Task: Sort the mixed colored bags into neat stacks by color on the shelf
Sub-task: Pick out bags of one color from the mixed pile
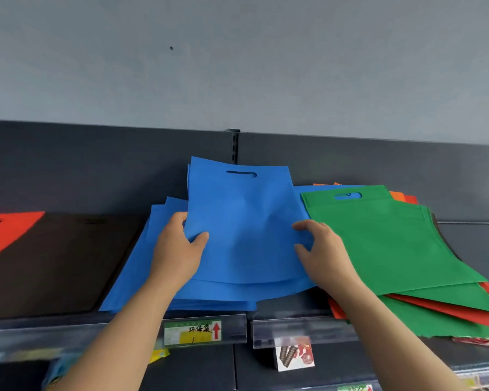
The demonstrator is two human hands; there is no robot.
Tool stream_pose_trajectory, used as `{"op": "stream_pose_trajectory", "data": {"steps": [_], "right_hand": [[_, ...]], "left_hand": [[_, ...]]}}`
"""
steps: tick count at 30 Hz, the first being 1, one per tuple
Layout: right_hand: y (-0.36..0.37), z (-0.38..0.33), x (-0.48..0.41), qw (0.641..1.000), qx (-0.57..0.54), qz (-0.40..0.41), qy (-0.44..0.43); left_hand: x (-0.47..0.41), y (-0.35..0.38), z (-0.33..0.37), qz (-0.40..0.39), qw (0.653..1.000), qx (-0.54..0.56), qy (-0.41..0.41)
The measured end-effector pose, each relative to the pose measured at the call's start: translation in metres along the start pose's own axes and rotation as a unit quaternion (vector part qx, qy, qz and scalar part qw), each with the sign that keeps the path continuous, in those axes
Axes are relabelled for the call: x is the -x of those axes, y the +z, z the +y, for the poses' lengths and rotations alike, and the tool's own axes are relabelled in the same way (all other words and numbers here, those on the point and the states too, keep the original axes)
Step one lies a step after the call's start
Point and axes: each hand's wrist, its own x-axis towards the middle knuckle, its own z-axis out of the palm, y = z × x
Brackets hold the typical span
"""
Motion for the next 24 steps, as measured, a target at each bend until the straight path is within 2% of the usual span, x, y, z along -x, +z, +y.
{"op": "stream_pose_trajectory", "data": {"steps": [6,17,20,24], "right_hand": [[0.058,-0.030,0.001,0.997,0.013,-0.071,0.018],[0.107,-0.037,0.004,0.986,0.110,-0.109,0.064],[0.105,-0.038,0.006,0.979,0.154,-0.123,0.044],[0.094,-0.039,0.007,0.978,0.175,-0.116,0.003]], "left_hand": [[-0.016,-0.046,-0.043,-0.014,0.998,-0.060,-0.033],[-0.036,-0.060,-0.099,-0.080,0.976,-0.179,-0.091],[-0.037,-0.057,-0.104,-0.082,0.962,-0.249,-0.078],[-0.033,-0.050,-0.092,-0.071,0.945,-0.318,-0.018]]}}
